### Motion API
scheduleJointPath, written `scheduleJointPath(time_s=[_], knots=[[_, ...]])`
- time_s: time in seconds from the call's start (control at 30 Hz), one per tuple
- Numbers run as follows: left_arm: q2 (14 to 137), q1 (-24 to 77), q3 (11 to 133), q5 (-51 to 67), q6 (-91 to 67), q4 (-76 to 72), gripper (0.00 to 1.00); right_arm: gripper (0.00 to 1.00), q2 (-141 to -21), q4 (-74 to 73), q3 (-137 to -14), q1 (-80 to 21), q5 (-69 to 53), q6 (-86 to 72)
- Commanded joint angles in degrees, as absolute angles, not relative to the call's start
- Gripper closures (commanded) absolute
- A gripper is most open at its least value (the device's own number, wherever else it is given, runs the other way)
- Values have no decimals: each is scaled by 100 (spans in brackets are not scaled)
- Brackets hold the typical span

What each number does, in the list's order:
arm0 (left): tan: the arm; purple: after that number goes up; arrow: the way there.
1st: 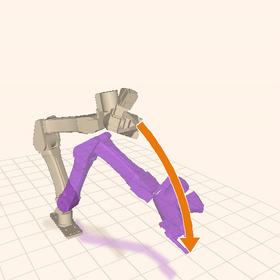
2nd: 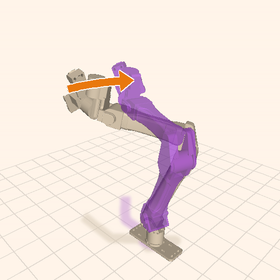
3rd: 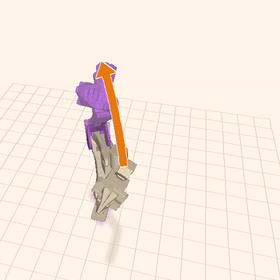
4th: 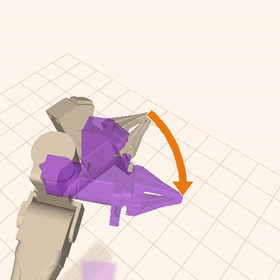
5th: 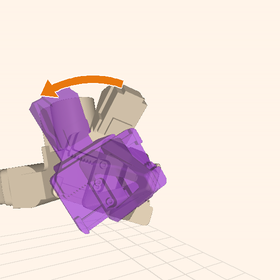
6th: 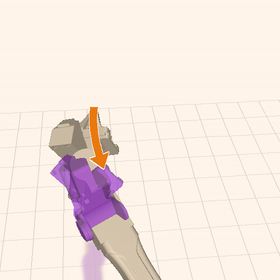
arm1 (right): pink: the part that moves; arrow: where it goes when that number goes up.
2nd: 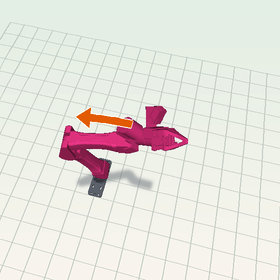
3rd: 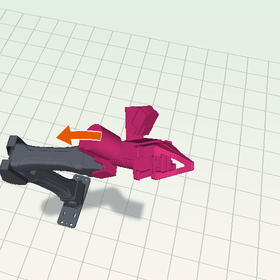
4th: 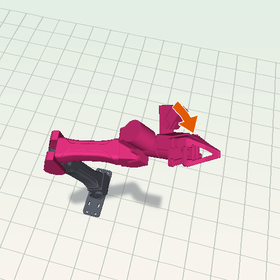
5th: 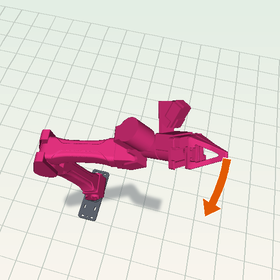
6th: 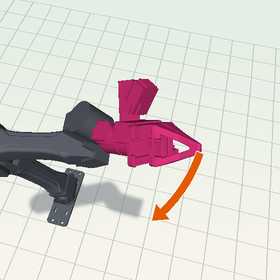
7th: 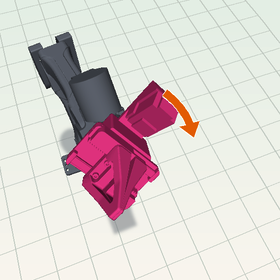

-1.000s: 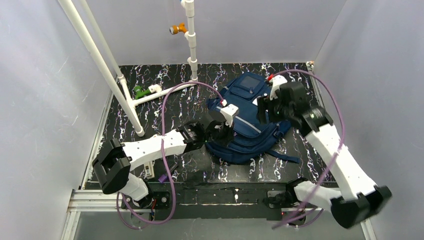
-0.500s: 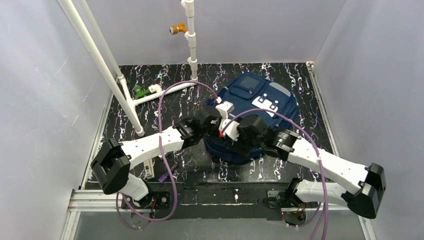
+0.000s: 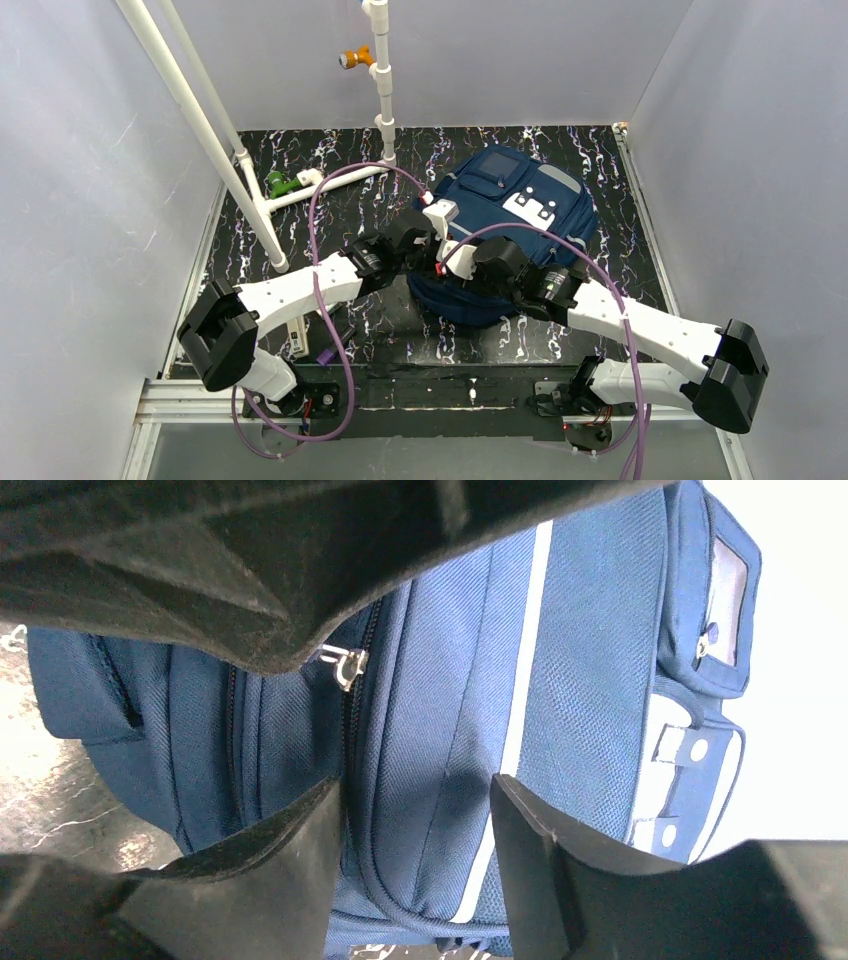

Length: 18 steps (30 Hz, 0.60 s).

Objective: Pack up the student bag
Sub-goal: Unzip the student bag at the center of the board.

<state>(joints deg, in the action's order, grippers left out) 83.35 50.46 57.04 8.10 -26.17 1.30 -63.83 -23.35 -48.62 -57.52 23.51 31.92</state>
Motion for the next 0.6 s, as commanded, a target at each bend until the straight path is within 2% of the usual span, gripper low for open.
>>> scheduleJointPath(time_s=[0.0, 0.07, 0.1, 0.13, 0.2, 0.23, 0.4, 0.57], knots=[[7948, 4927, 5606, 927, -2736, 124, 100, 37, -6196, -1695, -4610, -5722, 2435, 3258], [7933, 4908, 5578, 1009, -2791, 45, 100, 44, -6179, -1532, -4493, -5722, 2681, 3246], [7937, 4907, 5573, 1026, -2807, 41, 100, 51, -6172, -1416, -4430, -5722, 2948, 3251], [7937, 4898, 5570, 1009, -2812, 55, 100, 61, -6166, -1291, -4363, -5722, 3073, 3295], [7930, 4877, 5579, 825, -2781, 199, 100, 91, -6098, -1312, -4335, -5722, 3236, 3393], [7923, 4853, 5593, 599, -2751, 369, 100, 99, -6036, -1402, -4384, -5722, 3278, 3383], [8076, 4420, 5811, -866, -2464, 1242, 100, 99, -5495, -1941, -4470, -5722, 2926, 3476], [8194, 4120, 5948, -1961, -2040, 1183, 100, 99, -4992, -2229, -4289, -5722, 2591, 3413]])
